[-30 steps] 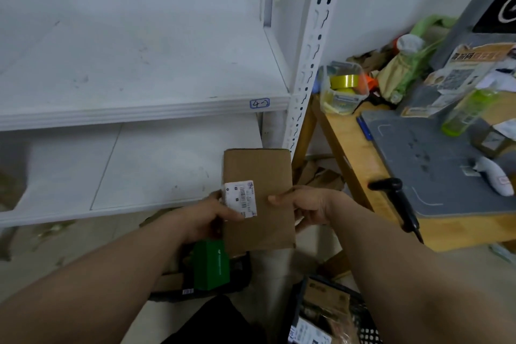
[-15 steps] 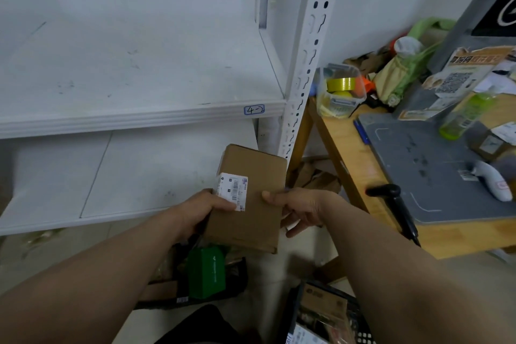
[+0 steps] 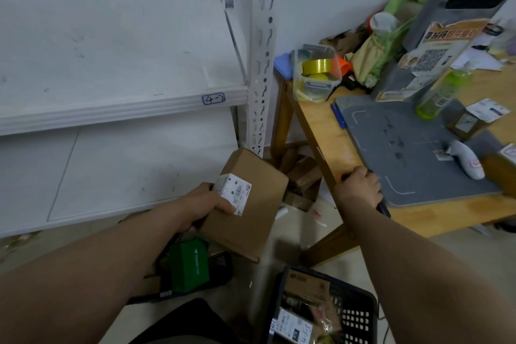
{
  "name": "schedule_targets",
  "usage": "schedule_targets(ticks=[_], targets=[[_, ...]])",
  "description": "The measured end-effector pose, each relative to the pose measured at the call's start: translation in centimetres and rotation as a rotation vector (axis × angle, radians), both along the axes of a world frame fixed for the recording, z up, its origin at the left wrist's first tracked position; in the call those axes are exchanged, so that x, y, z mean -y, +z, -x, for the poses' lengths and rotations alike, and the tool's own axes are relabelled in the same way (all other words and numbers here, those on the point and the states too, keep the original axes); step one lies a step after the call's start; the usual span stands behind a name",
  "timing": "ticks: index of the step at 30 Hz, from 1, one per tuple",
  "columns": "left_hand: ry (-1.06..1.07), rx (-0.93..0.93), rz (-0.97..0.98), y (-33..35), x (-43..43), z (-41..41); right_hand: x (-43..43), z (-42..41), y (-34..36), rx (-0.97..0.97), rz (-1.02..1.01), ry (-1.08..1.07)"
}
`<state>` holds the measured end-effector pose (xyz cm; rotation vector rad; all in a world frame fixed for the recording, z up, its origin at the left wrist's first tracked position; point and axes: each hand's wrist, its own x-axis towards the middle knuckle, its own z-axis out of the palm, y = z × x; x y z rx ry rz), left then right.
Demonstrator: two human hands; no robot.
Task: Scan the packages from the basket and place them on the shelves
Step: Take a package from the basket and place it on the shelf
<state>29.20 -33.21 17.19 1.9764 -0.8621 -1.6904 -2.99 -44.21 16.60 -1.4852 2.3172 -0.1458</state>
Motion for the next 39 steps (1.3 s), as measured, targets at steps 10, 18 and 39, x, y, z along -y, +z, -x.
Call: schedule_targets(ticks=[10,18,39], targets=[[-0.023,0.032,-0.041,-0.5,2.4,4.1,0.8,6.3,-3.2,0.070,-0.140,-0.077],[0.048,0.154,-0.097,-0.8,1.7,2.7,-1.0,4.4,-0.7,0.582,-0.580,0.324],[0.125,0.207,-0.072,-0.1,-2.0,-0.1,-4.3,-4.8,3.6,0.701,-0.443,0.691]])
